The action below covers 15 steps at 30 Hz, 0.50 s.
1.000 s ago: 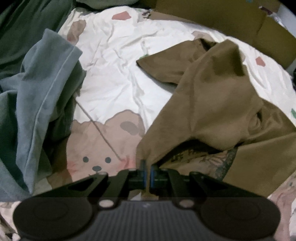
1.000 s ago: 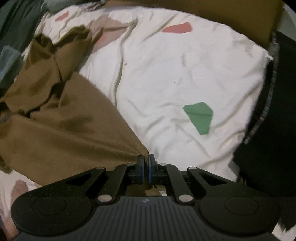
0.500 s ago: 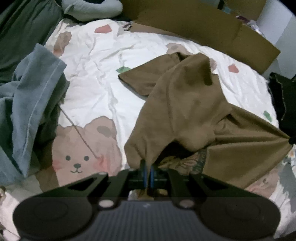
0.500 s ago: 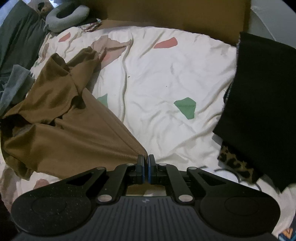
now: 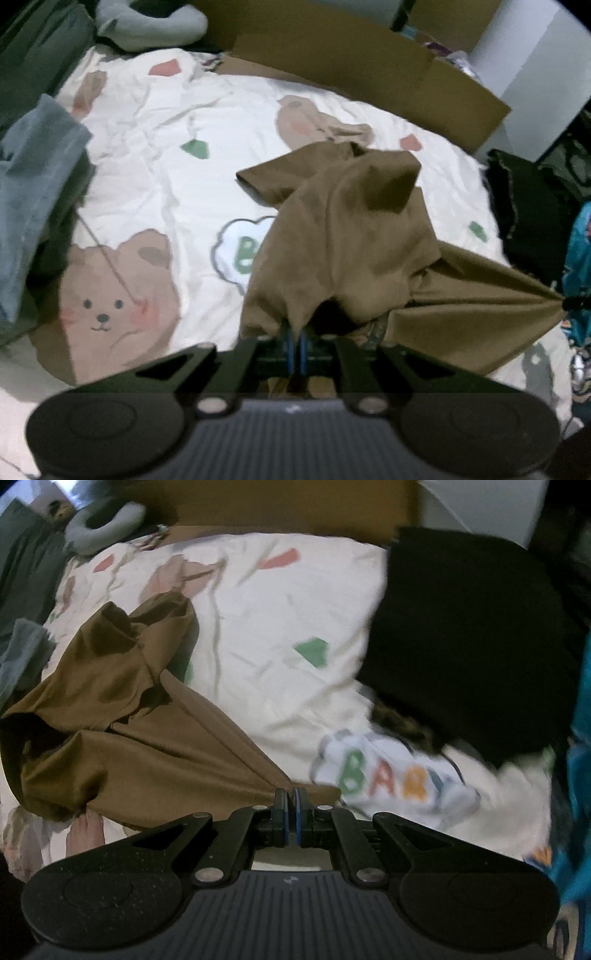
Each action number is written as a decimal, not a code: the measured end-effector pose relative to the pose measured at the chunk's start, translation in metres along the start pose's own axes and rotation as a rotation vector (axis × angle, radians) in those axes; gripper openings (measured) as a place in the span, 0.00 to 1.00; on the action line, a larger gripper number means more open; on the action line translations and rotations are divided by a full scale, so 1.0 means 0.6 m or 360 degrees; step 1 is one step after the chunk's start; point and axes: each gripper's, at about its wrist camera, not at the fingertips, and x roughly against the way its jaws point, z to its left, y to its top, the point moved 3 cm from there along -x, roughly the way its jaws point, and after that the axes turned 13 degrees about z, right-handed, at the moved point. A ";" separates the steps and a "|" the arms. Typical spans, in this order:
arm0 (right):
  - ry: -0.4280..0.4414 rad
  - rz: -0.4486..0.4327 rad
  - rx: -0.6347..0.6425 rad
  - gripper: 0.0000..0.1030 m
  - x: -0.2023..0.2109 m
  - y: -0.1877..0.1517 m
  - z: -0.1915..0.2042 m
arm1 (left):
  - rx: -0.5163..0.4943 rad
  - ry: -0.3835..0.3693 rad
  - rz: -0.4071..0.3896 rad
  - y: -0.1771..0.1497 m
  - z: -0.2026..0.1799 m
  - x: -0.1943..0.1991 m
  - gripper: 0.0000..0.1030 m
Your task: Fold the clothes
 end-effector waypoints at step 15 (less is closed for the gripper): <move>0.0019 0.0149 -0.0422 0.03 0.009 -0.181 -0.069 | -0.0023 0.0001 0.0108 -0.018 -0.017 -0.041 0.03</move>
